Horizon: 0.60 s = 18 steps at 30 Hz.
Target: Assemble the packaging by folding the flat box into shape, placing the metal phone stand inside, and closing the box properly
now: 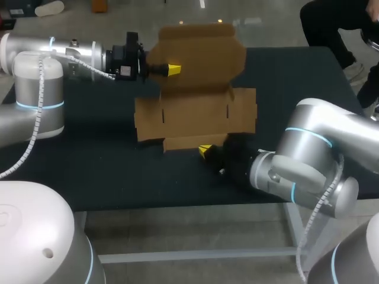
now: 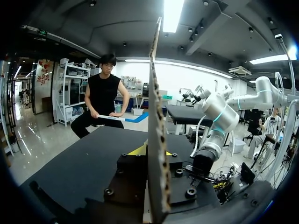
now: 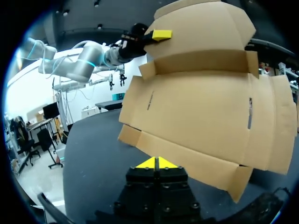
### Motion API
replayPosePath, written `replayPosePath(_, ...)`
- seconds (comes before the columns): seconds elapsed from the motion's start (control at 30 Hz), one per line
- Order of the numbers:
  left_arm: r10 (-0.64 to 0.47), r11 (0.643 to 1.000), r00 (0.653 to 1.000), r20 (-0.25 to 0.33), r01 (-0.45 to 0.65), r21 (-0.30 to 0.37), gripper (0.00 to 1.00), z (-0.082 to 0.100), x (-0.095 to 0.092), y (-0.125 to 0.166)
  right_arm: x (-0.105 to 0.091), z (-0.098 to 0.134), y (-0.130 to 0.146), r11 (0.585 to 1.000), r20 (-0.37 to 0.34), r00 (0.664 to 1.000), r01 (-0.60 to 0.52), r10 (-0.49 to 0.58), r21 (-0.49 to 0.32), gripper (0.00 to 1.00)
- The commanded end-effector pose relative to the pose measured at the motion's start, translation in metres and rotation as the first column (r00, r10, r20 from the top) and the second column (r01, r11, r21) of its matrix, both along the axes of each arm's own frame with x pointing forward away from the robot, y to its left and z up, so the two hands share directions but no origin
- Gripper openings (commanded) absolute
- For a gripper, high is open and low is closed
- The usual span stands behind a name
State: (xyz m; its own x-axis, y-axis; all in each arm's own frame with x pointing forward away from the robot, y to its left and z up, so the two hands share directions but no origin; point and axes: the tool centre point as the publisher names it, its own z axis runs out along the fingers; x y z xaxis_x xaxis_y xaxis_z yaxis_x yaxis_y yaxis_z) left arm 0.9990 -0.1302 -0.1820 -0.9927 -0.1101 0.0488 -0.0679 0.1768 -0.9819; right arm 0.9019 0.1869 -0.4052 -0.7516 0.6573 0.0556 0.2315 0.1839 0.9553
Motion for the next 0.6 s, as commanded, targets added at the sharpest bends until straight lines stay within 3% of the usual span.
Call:
replayPosePath(0.03, -0.013, 1.0, 1.0, 0.008, 0.013, -0.011, 0.0, -0.007, -0.005, 0.003, 0.001, -0.001, 0.007, 0.995, 0.018, 0.995, 0.095, -0.094, -0.027, 0.0)
replayPosePath(0.6, -0.033, 0.999, 0.999, 0.029, 0.034, -0.022, 0.0, -0.013, -0.029, 0.008, -0.002, -0.002, 0.01, 0.995, 0.011, 0.995, 0.098, -0.097, -0.028, 0.0)
